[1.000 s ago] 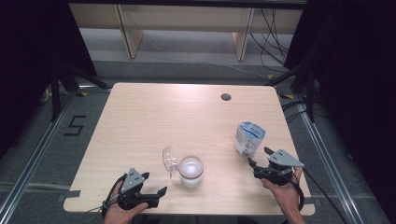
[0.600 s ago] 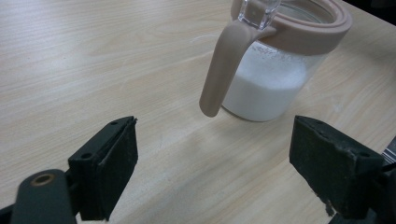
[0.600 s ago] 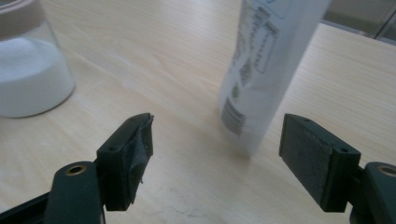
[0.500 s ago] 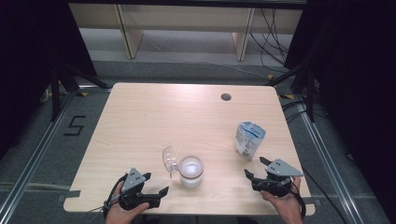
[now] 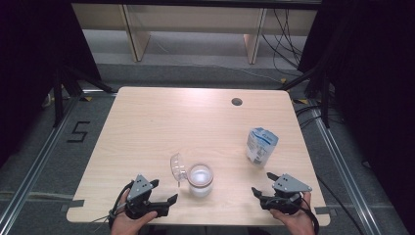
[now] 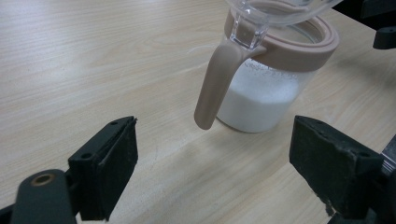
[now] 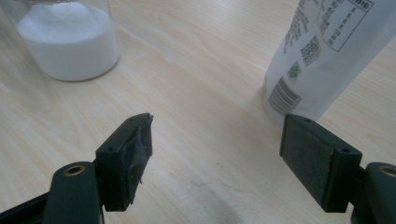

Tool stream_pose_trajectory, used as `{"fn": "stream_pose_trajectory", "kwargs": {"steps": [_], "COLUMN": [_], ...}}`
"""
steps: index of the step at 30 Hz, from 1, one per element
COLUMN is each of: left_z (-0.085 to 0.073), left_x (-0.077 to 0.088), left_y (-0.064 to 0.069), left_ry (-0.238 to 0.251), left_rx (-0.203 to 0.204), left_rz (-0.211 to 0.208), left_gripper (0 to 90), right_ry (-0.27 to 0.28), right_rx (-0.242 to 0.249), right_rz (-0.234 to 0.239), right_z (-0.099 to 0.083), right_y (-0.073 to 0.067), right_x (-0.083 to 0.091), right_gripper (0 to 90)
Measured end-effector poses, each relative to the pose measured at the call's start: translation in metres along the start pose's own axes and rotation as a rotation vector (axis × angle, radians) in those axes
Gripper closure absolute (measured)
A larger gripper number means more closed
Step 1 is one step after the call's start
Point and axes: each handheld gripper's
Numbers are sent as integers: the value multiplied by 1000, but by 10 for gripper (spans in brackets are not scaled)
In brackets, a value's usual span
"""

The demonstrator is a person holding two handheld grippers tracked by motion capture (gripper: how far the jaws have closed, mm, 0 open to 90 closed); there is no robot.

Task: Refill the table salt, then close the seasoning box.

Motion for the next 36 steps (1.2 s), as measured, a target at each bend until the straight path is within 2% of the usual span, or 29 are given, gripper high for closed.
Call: {"fn": "stream_pose_trajectory", "kwargs": {"steps": [1, 2, 4, 5, 6, 7, 8, 9, 10, 12, 14, 15, 17, 19, 22, 24, 28, 30, 31, 32, 33, 35, 36], "left_z": [1, 1, 4, 5, 7, 8, 9, 11, 13, 16, 18, 19, 21, 23, 26, 28, 34, 35, 37, 37, 37, 38, 38], "left_x": [0, 0, 1, 1, 2, 2, 2, 2, 3, 4, 3, 3, 4, 3, 3, 3, 3, 5, 6, 7, 8, 9, 10], "left_y": [0, 0, 0, 0, 0, -1, -1, -2, -2, -3, -4, -3, -3, -5, -6, -6, -10, -12, -13, -15, -15, -16, -15], "left_ry": [3, 4, 6, 9, 12, 12, 11, 16, 11, 11, 23, 22, 20, 16, 19, 17, 27, 31, 29, 37, 40, 46, 50], "left_rx": [5, 16, -1, 1, 13, 11, 14, -4, 8, -8, 8, 11, 5, -13, -11, 16, 21, 31, 18, 17, 18, 21, 7], "left_rz": [-4, -4, 4, 6, 10, 11, 15, 7, 12, 16, 11, 17, 26, 17, 21, 32, 32, 36, 41, 39, 43, 42, 38], "left_gripper": [150, 150, 150, 150, 150, 150, 150, 150, 151, 150, 150, 150, 150, 150, 151, 151, 160, 195, 229, 260, 305, 361, 414], "right_ry": [-15, 3, -11, -5, -15, -8, -22, -15, -17, -24, -7, -13, -6, -8, -11, -13, -24, -28, -28, -34, -25, -26, -14], "right_rx": [-42, 12, -5, 4, -19, 14, -4, 9, 6, -5, 19, 8, 25, 24, 26, 23, 20, 14, 11, -16, 7, 15, 27], "right_rz": [10, 4, 17, 11, 17, 20, 30, 19, 22, 33, 21, 27, 20, 20, 21, 16, 21, 33, 31, 21, 21, 31, 13], "right_z": [-1, -1, -1, -2, -2, -2, -3, -3, -3, -3, -3, -3, -3, -3, -4, -5, -5, -5, -5, -5, -4, -4, -4], "right_y": [-4, -1, -4, -4, -7, -5, -7, -7, -8, -9, -9, -10, -10, -10, -10, -10, -10, -10, -10, -12, -10, -10, -10], "right_x": [1, 0, 1, 1, 2, 1, 1, 2, 2, 3, 3, 4, 4, 4, 4, 4, 3, 3, 3, 4, 4, 3, 4], "right_gripper": [261, 261, 261, 261, 261, 261, 261, 261, 261, 261, 261, 262, 262, 262, 261, 261, 261, 262, 262, 262, 263, 263, 264]}}
Point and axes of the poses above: each handheld gripper's, and its own axes: x roughly backward along the jaws, z roughly out of its top, y roughly to its right
